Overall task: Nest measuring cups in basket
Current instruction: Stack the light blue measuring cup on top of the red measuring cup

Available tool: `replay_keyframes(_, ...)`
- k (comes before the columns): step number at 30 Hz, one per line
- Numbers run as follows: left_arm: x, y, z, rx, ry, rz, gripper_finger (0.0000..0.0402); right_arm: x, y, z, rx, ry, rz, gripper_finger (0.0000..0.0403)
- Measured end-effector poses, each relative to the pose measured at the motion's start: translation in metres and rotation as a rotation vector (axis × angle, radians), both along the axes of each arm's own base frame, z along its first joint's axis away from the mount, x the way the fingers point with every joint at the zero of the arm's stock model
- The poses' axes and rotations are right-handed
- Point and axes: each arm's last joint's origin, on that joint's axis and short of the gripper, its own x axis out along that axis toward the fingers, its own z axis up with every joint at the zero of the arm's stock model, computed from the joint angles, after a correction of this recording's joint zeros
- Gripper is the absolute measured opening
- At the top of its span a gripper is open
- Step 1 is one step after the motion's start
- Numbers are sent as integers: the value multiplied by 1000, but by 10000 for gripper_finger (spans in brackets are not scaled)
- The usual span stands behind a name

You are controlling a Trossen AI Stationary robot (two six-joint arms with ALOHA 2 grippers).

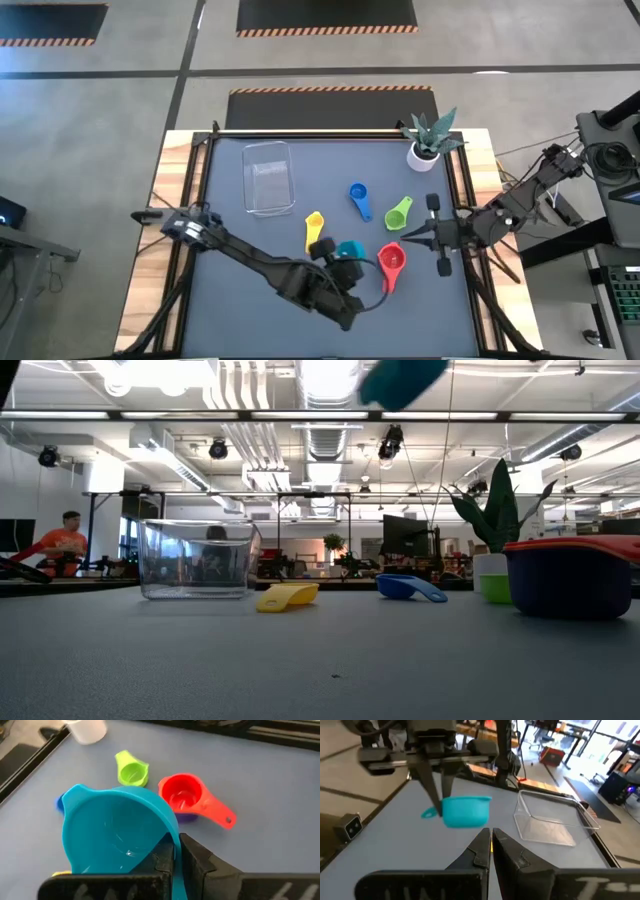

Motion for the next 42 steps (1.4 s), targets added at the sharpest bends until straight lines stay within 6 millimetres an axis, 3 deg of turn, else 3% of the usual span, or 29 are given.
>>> replay_keyframes(4,19,0,-8,17,5,-37,2,-11,-8,-7,21,-30,0,9)
replay_keyframes(10,27,10,-22,-7,-3,-22,2,-24,-17,-5,74,-79,-2,9)
replay_keyframes(17,47,19,-33,17,-57,-38,2,-26,-19,-5,61,-87,4,9)
replay_keyframes(27,79,38,-66,76,-69,-98,2,-25,-18,-6,62,-83,3,9)
replay_keyframes(33,84,33,-83,26,-28,-174,2,-25,-18,-6,54,-81,1,9)
replay_keyframes(42,87,32,-80,-17,-62,-205,3,-25,-18,-6,52,-80,1,9)
